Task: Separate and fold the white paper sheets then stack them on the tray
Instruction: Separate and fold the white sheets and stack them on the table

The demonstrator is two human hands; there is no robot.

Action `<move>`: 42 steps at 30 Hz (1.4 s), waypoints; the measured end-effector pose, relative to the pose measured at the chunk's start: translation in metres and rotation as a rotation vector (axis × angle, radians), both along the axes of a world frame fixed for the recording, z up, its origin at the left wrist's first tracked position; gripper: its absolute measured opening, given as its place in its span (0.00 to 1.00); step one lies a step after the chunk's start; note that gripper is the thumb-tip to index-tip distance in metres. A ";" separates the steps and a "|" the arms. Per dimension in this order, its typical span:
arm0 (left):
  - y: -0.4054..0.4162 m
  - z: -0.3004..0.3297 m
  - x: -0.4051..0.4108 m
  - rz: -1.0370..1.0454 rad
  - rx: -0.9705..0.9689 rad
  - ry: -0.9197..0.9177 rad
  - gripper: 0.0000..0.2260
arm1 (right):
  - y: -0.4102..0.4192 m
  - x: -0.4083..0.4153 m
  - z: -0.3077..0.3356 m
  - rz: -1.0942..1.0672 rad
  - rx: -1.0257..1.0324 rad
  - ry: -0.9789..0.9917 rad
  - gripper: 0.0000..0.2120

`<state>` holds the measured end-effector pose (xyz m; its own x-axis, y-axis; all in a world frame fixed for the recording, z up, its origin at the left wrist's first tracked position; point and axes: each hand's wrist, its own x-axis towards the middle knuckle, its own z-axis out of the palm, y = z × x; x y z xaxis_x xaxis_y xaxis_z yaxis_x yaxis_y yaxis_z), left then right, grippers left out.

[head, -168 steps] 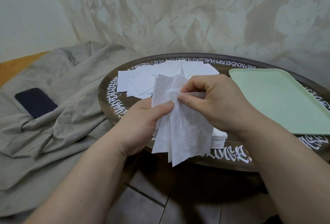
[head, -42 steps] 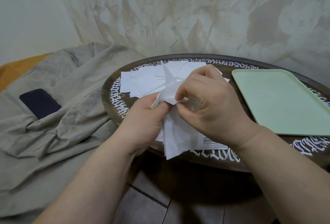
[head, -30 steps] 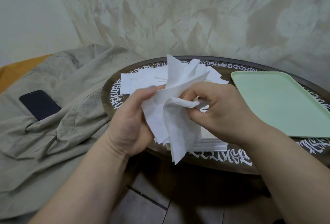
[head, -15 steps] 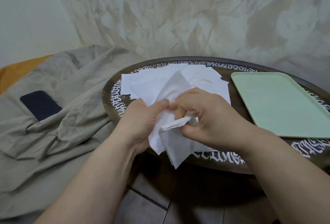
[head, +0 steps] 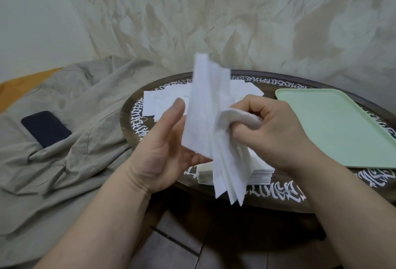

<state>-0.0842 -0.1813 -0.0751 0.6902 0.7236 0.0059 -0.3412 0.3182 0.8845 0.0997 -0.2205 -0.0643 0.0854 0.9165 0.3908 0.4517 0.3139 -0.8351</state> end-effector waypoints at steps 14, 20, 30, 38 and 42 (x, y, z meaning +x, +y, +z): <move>0.002 -0.009 0.007 0.404 0.116 0.234 0.07 | -0.003 0.000 0.000 0.106 -0.043 -0.173 0.08; 0.000 -0.012 0.009 0.372 0.264 0.290 0.16 | 0.000 0.000 0.000 0.030 -0.078 -0.020 0.09; 0.000 -0.013 0.011 0.376 0.298 0.299 0.10 | -0.001 0.003 0.000 0.064 -0.103 0.054 0.09; -0.001 -0.013 0.011 0.326 0.228 0.272 0.12 | -0.001 0.001 0.001 0.038 -0.079 0.017 0.07; -0.002 -0.012 0.010 0.299 0.243 0.258 0.16 | 0.001 0.002 -0.001 0.028 -0.077 0.039 0.05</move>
<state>-0.0745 -0.1829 -0.0868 0.4523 0.8901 0.0555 -0.1458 0.0124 0.9892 0.1015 -0.2193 -0.0650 0.0731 0.9459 0.3162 0.4100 0.2605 -0.8741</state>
